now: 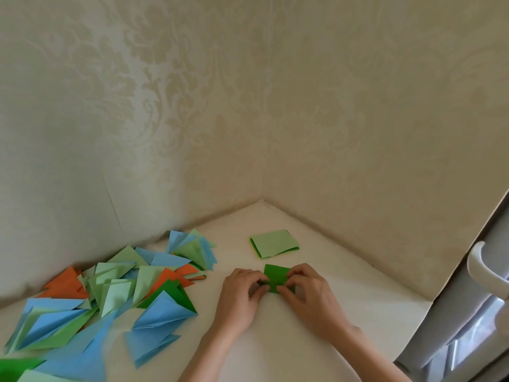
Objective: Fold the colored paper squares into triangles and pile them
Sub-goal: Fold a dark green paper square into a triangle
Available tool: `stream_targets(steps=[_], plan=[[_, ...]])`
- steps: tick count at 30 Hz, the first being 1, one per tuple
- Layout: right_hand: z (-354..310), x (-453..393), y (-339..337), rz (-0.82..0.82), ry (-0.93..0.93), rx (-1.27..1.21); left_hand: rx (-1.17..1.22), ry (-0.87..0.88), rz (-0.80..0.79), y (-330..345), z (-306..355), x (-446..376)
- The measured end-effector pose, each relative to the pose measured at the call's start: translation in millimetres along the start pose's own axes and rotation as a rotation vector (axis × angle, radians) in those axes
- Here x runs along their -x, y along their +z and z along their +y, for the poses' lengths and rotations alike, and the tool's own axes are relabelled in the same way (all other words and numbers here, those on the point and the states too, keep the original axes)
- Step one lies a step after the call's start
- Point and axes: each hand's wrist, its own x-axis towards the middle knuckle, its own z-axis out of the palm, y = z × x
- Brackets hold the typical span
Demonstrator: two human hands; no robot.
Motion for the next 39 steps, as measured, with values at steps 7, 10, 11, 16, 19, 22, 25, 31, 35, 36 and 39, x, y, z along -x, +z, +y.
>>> stream_targets(steps=[7,10,11,16,19,22,25,31,35,36,39], plan=[[1,-2,16,0.119,0.047,-0.039,-0.060,-0.026,0.029,7,2,-2],[2,-2,17,0.122,0.040,-0.046,-0.115,-0.025,0.025,9,2,-3],[2,-3,17,0.125,0.035,-0.050,-0.122,-0.027,0.030,9,2,-4],[1,-4,17,0.129,0.041,-0.089,-0.110,-0.058,0.057,10,2,-6],[2,-7,13,0.040,0.079,-0.099,-0.069,-0.071,0.055,9,-4,-7],[5,-9,7,-0.039,0.117,-0.145,-0.055,-0.052,0.038,8,-5,-6],[4,-10,4,-0.083,0.130,-0.156,-0.093,-0.025,0.027,8,-5,-5],[-2,-7,2,-0.072,0.136,-0.118,-0.115,0.102,0.047,10,16,8],[-8,-7,-3,-0.047,0.167,-0.131,-0.206,0.146,-0.004,21,30,18],[-8,-7,-6,0.001,0.199,-0.151,-0.225,0.156,-0.006,21,30,18],[-3,-4,-12,0.041,0.239,-0.083,-0.282,0.137,-0.031,14,29,18]])
